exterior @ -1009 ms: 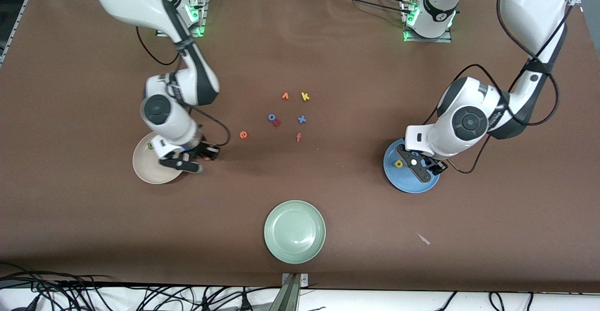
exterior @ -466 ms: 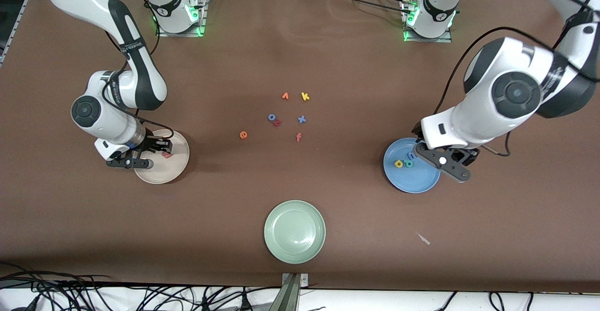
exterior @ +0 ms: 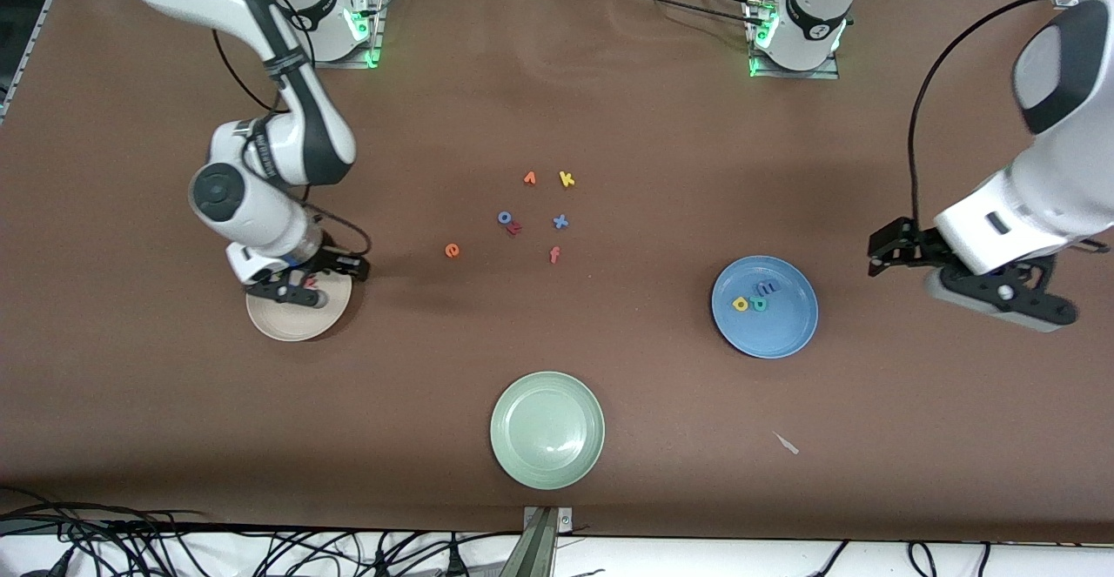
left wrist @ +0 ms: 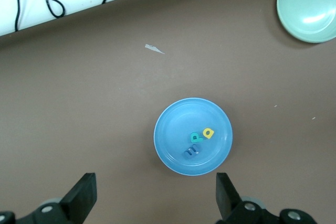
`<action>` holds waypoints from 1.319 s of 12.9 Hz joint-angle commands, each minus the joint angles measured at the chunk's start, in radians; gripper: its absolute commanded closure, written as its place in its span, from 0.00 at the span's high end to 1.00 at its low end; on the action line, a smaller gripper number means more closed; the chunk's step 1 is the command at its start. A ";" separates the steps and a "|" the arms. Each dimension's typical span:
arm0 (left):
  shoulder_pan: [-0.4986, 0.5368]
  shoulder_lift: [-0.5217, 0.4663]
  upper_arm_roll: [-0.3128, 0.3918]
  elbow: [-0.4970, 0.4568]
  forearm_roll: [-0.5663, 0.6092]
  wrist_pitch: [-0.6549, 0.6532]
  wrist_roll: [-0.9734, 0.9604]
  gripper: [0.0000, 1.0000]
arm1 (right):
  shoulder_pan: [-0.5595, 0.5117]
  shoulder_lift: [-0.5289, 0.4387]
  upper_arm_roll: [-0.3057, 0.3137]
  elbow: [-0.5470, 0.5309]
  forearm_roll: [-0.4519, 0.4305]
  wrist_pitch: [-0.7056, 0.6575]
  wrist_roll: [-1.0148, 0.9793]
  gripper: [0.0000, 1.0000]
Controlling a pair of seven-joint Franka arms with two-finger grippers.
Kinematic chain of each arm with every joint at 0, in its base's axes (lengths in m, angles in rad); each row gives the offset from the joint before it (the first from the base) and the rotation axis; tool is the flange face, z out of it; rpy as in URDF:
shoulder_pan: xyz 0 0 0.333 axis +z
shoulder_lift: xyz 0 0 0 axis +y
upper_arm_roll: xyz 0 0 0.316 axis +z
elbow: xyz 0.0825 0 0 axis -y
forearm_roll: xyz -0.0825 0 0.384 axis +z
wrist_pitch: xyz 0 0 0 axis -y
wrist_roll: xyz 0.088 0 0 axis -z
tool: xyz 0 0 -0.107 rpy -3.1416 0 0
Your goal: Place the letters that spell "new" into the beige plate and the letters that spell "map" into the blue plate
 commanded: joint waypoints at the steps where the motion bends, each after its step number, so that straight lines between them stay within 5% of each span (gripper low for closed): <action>1: -0.133 -0.148 0.147 -0.155 -0.056 0.011 -0.048 1.00 | 0.078 -0.017 0.013 -0.018 0.013 0.015 0.157 0.72; 7: -0.186 -0.328 0.189 -0.364 -0.112 0.020 -0.068 1.00 | 0.196 0.032 0.018 -0.076 0.013 0.158 0.378 0.72; 17: -0.214 -0.244 0.230 -0.284 -0.110 0.008 -0.067 1.00 | 0.244 0.102 0.018 -0.113 0.012 0.298 0.413 0.65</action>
